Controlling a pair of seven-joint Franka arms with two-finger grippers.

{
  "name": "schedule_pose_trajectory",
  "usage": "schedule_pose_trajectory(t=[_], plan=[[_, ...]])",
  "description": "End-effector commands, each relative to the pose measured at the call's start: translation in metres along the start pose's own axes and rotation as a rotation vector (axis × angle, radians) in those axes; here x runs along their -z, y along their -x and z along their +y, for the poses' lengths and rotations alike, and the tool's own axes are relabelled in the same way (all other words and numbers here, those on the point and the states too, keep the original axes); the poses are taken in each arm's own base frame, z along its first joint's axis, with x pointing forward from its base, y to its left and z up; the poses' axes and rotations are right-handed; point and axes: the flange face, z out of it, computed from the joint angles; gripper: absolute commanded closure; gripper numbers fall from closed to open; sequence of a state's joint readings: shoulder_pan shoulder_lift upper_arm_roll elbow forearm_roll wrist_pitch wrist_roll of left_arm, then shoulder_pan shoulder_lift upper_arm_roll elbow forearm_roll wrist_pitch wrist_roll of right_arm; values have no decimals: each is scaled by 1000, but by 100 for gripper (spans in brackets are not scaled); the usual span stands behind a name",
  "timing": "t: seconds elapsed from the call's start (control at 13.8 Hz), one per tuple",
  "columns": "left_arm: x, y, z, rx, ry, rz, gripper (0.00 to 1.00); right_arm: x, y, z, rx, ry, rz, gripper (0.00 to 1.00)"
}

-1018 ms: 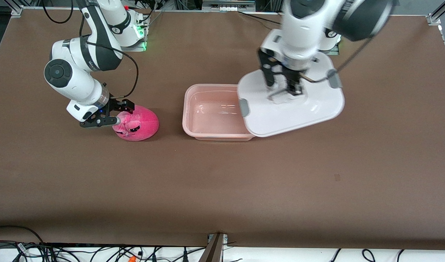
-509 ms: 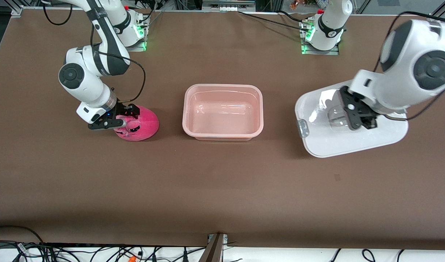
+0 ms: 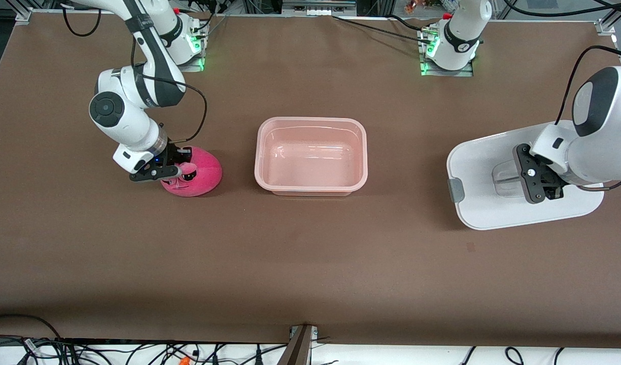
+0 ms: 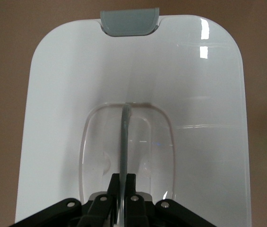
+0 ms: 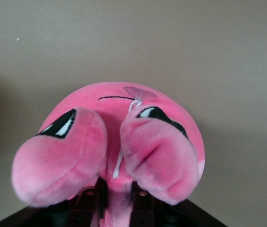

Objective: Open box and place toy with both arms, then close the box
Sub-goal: 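Carry the pink toy with the right gripper into the pink tub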

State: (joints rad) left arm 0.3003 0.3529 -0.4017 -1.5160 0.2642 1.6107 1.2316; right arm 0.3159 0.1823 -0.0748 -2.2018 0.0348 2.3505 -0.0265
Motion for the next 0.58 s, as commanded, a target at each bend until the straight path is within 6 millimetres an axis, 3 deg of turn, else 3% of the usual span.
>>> schedule_pose_trajectory(t=[0.0, 0.22, 0.51], plan=[[6, -1, -4, -23, -4, 2, 100, 23, -9, 0, 219, -11, 24, 100], [3, -1, -5, -24, -1, 1, 100, 48, -20, -6, 293, -8, 46, 100], [4, -1, -5, -24, -1, 2, 100, 127, -49, -72, 471, -20, 24, 100]])
